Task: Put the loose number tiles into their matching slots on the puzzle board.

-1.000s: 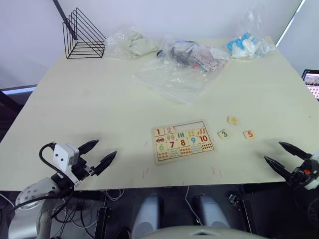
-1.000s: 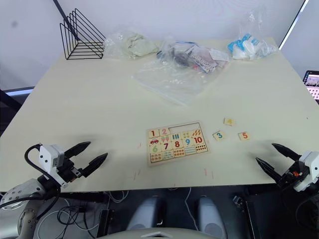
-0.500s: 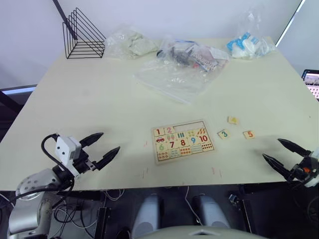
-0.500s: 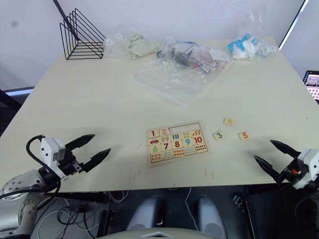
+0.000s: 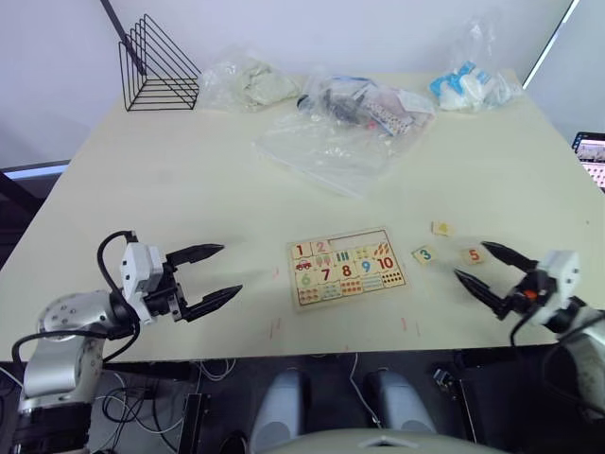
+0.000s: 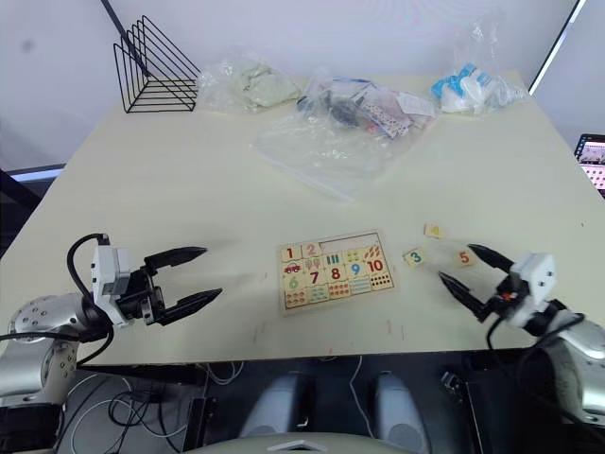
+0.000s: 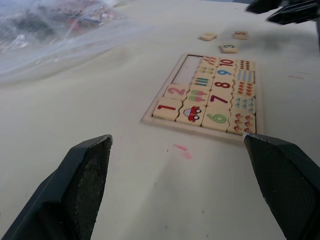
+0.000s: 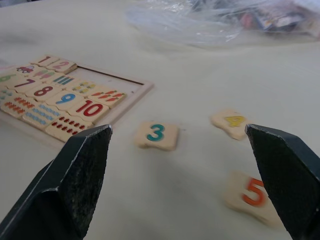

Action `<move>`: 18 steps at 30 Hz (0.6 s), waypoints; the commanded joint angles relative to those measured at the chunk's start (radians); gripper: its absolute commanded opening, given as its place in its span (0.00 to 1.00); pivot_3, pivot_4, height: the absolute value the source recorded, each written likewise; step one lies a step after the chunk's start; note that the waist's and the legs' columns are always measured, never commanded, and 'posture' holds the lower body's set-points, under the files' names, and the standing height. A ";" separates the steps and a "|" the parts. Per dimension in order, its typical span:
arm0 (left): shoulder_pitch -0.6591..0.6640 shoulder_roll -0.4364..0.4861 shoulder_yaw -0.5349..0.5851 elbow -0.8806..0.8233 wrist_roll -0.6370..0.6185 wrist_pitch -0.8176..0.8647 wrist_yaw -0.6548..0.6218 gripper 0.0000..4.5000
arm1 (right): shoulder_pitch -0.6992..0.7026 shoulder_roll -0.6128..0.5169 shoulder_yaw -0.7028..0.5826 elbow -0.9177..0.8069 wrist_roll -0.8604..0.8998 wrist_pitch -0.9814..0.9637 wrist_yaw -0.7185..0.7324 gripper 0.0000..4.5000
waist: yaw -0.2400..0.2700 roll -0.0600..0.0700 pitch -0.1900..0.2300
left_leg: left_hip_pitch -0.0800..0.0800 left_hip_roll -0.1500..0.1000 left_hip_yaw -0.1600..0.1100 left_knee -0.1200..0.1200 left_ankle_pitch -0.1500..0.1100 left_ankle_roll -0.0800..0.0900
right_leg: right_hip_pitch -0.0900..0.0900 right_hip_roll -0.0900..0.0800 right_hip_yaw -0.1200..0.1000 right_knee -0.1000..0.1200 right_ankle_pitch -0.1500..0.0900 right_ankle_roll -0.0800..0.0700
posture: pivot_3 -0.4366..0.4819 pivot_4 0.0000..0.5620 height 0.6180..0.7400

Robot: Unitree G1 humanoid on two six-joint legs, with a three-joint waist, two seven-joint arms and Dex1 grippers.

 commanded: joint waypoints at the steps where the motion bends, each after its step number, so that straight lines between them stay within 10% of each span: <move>1: -0.027 0.023 -0.012 0.024 -0.015 -0.022 -0.058 0.99 | -0.005 0.010 0.016 -0.085 -0.031 0.048 -0.085 1.00 | 0.000 0.000 0.000 | 0.000 0.000 0.000 0.000 0.000 0.000 | 0.000 0.000 0.000 0.000 0.000 0.000 | 0.48 0.27 1.00; 18: -0.159 0.059 -0.061 0.128 -0.065 -0.028 -0.273 0.99 | -0.019 0.145 0.170 -0.274 -0.206 0.364 -0.467 1.00 | -0.001 -0.001 0.000 | -0.001 0.000 -0.001 0.000 0.000 0.000 | -0.002 0.000 0.000 0.000 0.000 0.000 | 0.48 0.27 1.00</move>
